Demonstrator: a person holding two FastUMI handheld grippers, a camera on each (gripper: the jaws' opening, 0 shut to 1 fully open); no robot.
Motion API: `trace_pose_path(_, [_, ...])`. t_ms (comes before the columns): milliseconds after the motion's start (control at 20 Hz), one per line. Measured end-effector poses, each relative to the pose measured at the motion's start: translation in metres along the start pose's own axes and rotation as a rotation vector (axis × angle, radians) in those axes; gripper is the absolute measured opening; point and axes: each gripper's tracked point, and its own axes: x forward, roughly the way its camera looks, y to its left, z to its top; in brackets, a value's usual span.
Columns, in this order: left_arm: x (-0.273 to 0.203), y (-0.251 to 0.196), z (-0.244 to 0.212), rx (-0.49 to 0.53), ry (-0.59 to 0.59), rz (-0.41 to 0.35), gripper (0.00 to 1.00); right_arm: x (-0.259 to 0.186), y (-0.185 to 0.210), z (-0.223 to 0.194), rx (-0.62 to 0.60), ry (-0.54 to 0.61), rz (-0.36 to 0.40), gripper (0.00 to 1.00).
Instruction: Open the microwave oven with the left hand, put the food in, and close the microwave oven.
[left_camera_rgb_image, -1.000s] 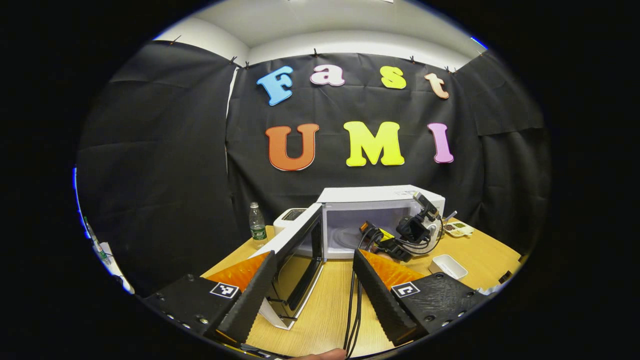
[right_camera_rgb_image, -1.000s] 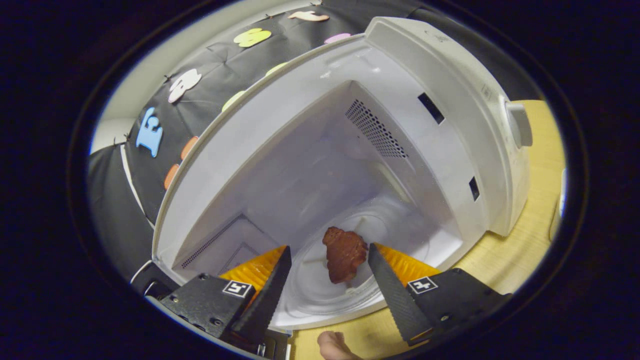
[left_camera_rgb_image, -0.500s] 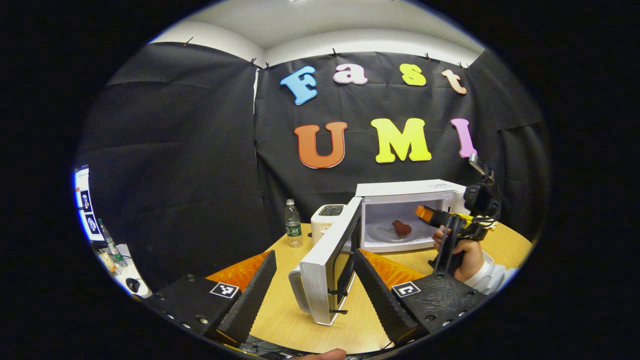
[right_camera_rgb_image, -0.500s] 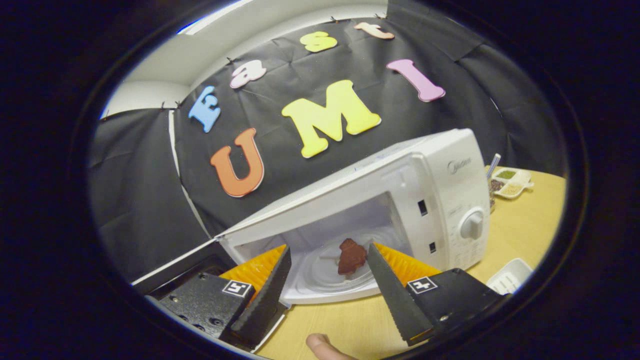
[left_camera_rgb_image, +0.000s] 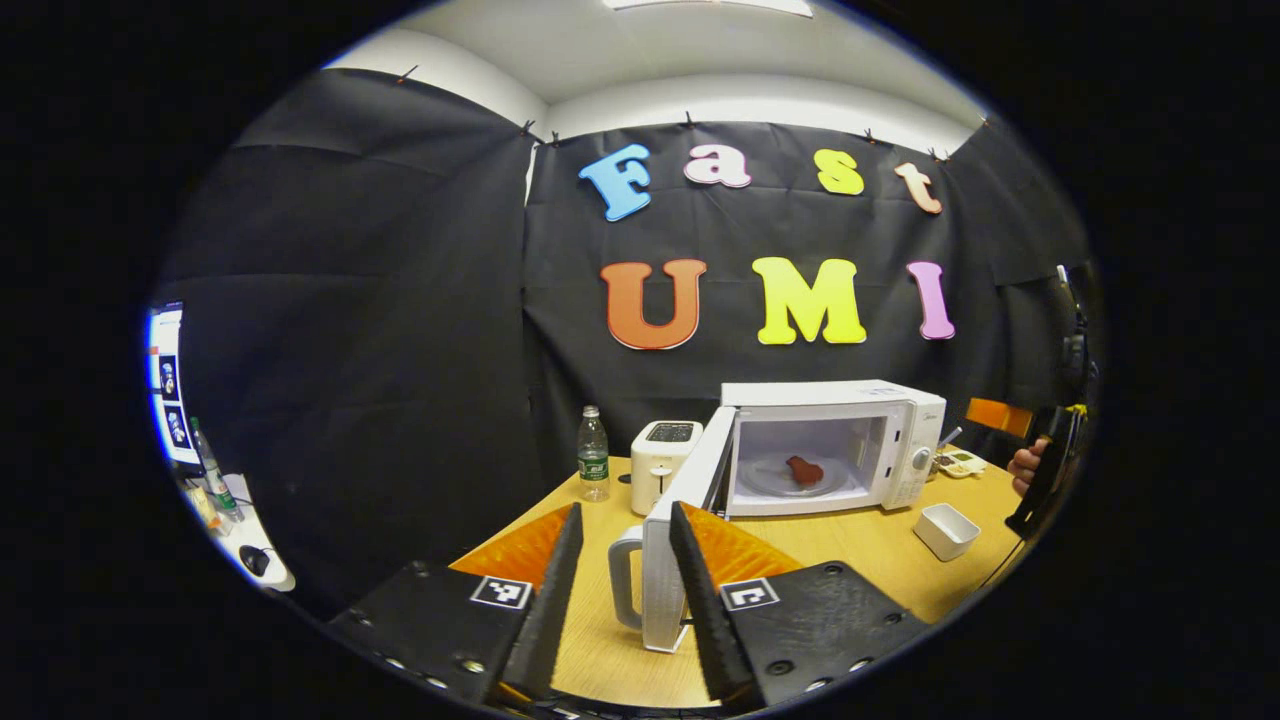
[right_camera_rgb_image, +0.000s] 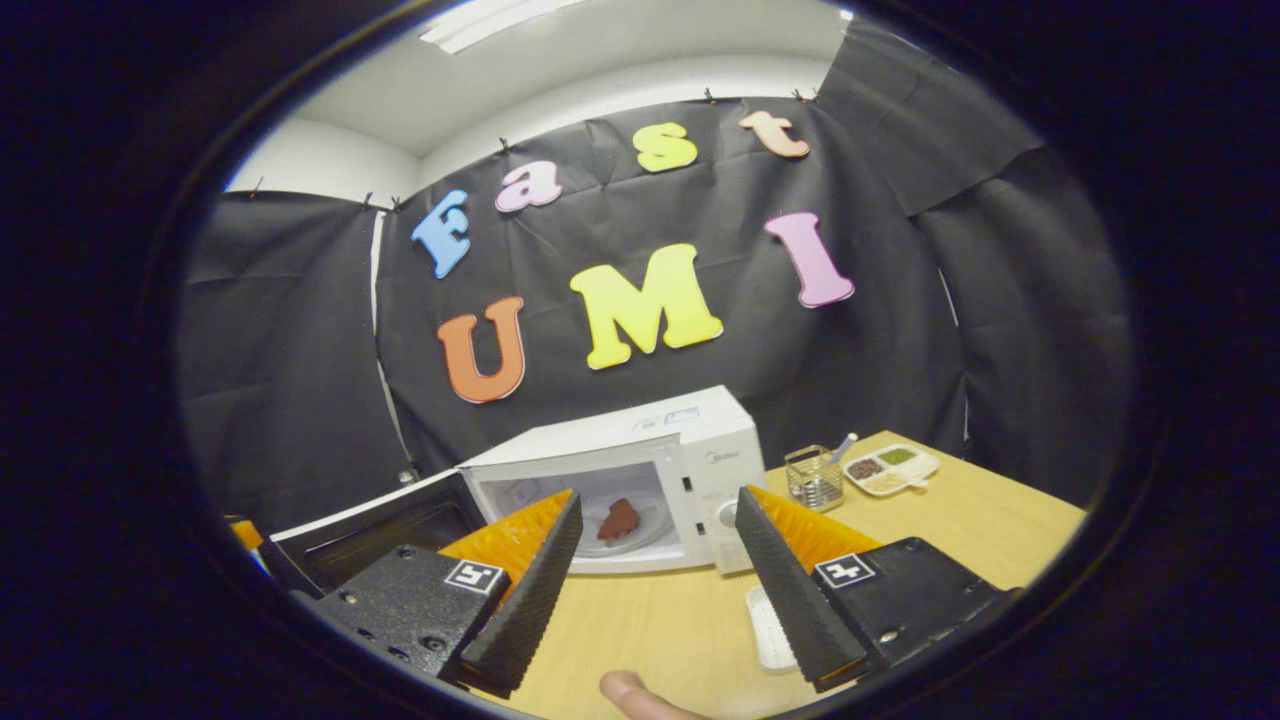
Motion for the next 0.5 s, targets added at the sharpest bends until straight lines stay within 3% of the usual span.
trace_pose_path(50, [-0.003, -0.002, 0.003, -0.007, -0.013, -0.016, 0.19, -0.017, -0.01, 0.009, -0.005, -0.01, -0.012, 0.98])
trace_pose_path(100, [-0.006, -0.002, 0.005, -0.016, -0.023, -0.018, 0.07, -0.034, -0.019, 0.019, -0.016, -0.029, -0.022, 0.98])
trace_pose_path(250, [-0.022, 0.001, -0.002, -0.016, -0.041, -0.011, 0.06, -0.078, -0.043, 0.05, -0.058, -0.084, -0.058, 0.98])
trace_pose_path(300, [-0.022, 0.002, -0.001, -0.038, -0.037, -0.024, 0.11, -0.09, -0.047, 0.058, -0.068, -0.096, -0.059, 0.98])
trace_pose_path(350, [-0.02, 0.007, -0.003, -0.05, -0.032, -0.025, 0.1, -0.1, -0.049, 0.065, -0.074, -0.1, -0.058, 0.98])
trace_pose_path(400, [-0.018, 0.015, -0.005, -0.053, -0.033, -0.011, 0.0, -0.11, -0.053, 0.071, -0.074, -0.106, -0.064, 0.98])
trace_pose_path(500, [-0.009, 0.026, -0.013, -0.05, -0.032, -0.007, 0.0, -0.125, -0.055, 0.075, -0.078, -0.112, -0.058, 0.98])
